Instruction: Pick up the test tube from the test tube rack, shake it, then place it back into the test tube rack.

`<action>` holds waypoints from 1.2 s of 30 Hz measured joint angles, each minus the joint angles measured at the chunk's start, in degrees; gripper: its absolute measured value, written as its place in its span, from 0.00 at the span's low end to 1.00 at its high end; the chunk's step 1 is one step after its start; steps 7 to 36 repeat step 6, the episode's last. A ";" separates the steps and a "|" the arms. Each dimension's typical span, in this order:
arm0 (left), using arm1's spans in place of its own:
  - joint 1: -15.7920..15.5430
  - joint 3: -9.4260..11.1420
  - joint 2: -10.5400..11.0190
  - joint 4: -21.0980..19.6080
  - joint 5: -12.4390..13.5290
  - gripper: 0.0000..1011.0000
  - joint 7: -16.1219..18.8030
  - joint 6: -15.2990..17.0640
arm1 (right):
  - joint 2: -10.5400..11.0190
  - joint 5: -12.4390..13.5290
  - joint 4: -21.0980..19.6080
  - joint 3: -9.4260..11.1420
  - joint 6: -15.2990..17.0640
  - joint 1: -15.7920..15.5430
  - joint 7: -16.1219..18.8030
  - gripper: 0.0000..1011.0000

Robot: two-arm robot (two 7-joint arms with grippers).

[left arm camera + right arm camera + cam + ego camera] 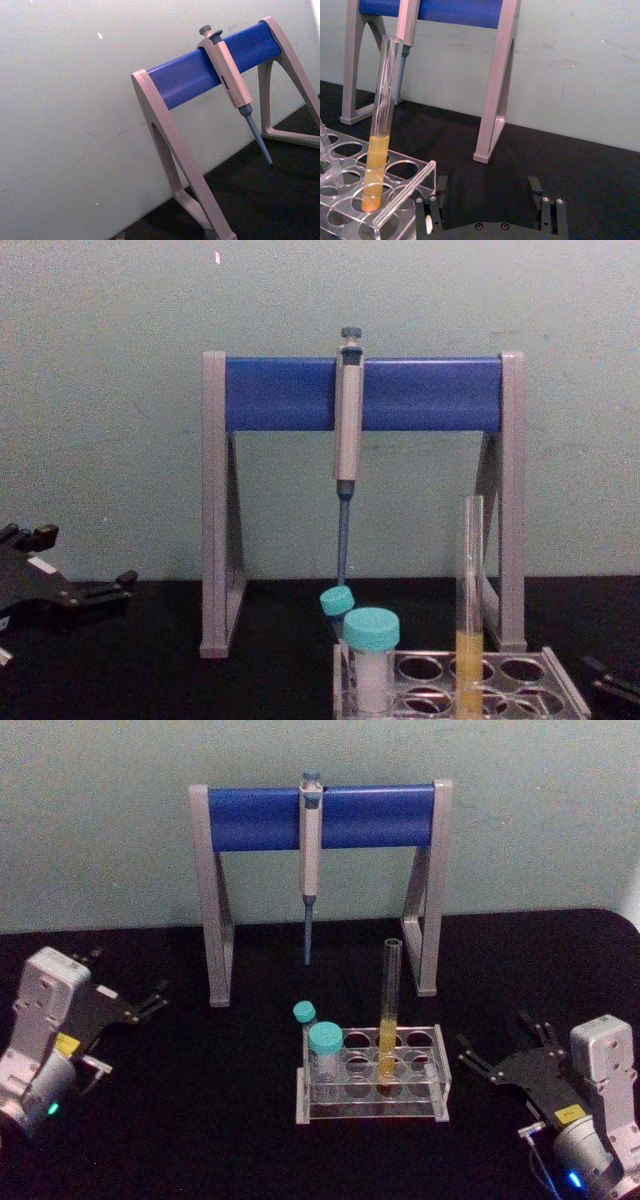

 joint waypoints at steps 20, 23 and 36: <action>0.00 0.00 0.00 0.00 0.00 1.00 0.00 0.00 | 0.00 0.00 0.00 0.00 0.00 0.00 0.00 0.99; 0.00 0.00 0.00 0.00 0.00 1.00 0.00 0.00 | 0.00 0.00 0.00 0.00 0.00 0.00 0.00 0.99; 0.00 0.00 0.00 0.00 0.00 1.00 0.00 0.00 | 0.00 0.00 0.00 0.00 0.00 0.00 0.00 0.99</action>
